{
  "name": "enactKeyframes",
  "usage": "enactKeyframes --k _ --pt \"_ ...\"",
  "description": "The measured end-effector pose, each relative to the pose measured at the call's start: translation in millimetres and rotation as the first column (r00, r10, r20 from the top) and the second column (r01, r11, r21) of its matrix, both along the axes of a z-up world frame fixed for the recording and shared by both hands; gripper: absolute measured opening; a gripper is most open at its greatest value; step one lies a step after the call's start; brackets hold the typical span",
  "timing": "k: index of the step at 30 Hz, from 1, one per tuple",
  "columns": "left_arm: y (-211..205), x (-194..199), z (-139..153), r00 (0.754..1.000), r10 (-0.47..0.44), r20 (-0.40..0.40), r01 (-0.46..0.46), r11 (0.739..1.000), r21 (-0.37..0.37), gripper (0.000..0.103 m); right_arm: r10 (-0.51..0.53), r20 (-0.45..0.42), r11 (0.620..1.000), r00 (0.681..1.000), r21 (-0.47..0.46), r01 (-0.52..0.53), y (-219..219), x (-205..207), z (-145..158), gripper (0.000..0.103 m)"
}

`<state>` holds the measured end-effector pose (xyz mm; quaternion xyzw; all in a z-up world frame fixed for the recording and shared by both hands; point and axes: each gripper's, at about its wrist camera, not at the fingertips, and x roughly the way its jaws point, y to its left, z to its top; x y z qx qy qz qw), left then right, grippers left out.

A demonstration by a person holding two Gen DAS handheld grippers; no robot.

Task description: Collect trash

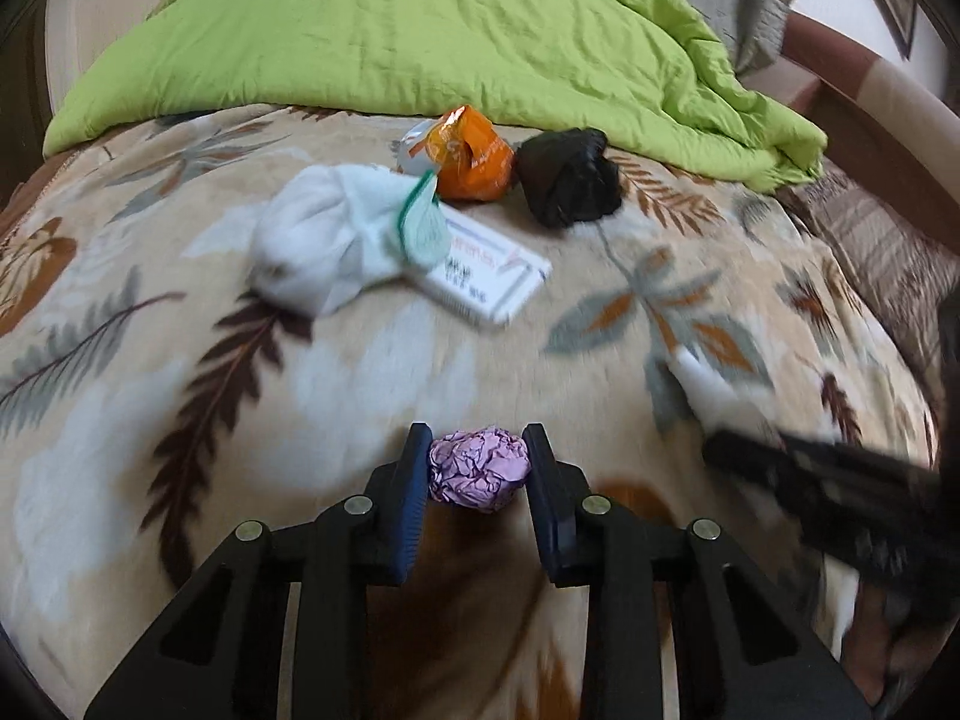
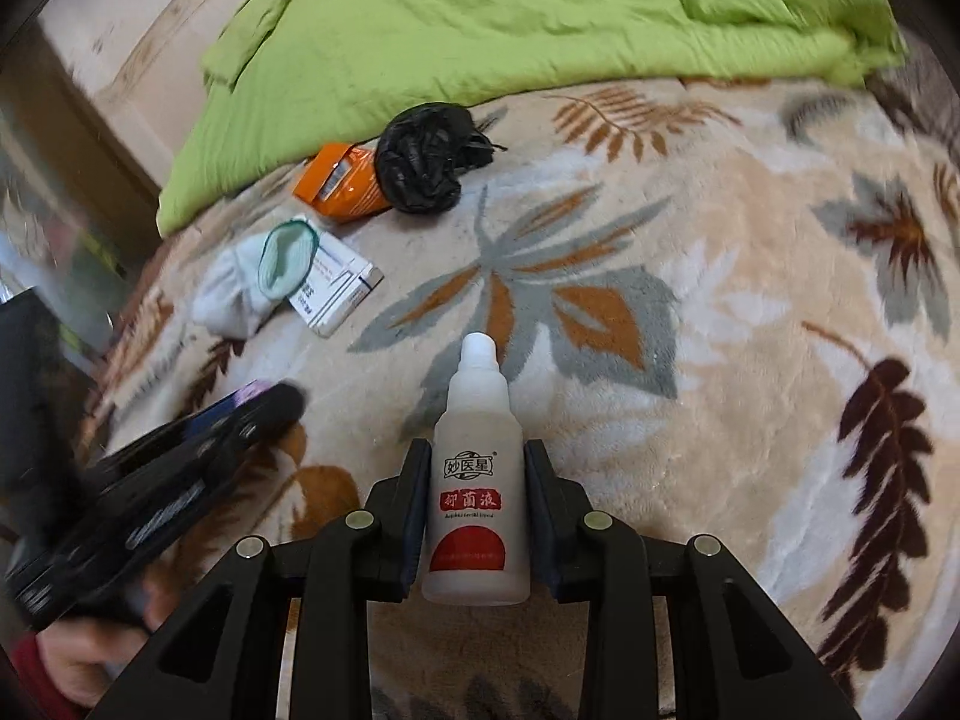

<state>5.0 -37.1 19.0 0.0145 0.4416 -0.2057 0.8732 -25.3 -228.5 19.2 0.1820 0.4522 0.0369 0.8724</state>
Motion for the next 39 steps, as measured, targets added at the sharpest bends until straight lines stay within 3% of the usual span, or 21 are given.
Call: enactKeyframes --k 8,16,24,33,39 --pt "29 -62 3 1.0 0.023 0.0 -0.023 1.0 0.007 0.029 0.072 0.014 0.997 0.997 -0.02 -0.071 25 -15 3 0.032" --pt "36 -57 -6 0.999 0.041 -0.022 -0.042 0.998 -0.047 0.029 0.129 0.013 0.983 0.992 -0.136 -0.126 53 -32 2 0.033" --pt "35 -61 -6 0.999 0.047 -0.006 -0.047 0.998 -0.047 0.031 0.132 -0.001 0.979 0.991 -0.156 -0.13 56 -31 -3 0.033" --pt "25 -84 2 0.988 0.057 0.142 -0.066 0.996 0.062 0.03 0.104 0.05 0.99 0.993 -0.104 -0.098 53 -45 8 0.032" --pt "34 -101 20 0.957 0.114 0.267 -0.139 0.987 0.08 0.03 0.072 0.163 0.989 0.984 -0.14 -0.049 50 -77 29 0.032"
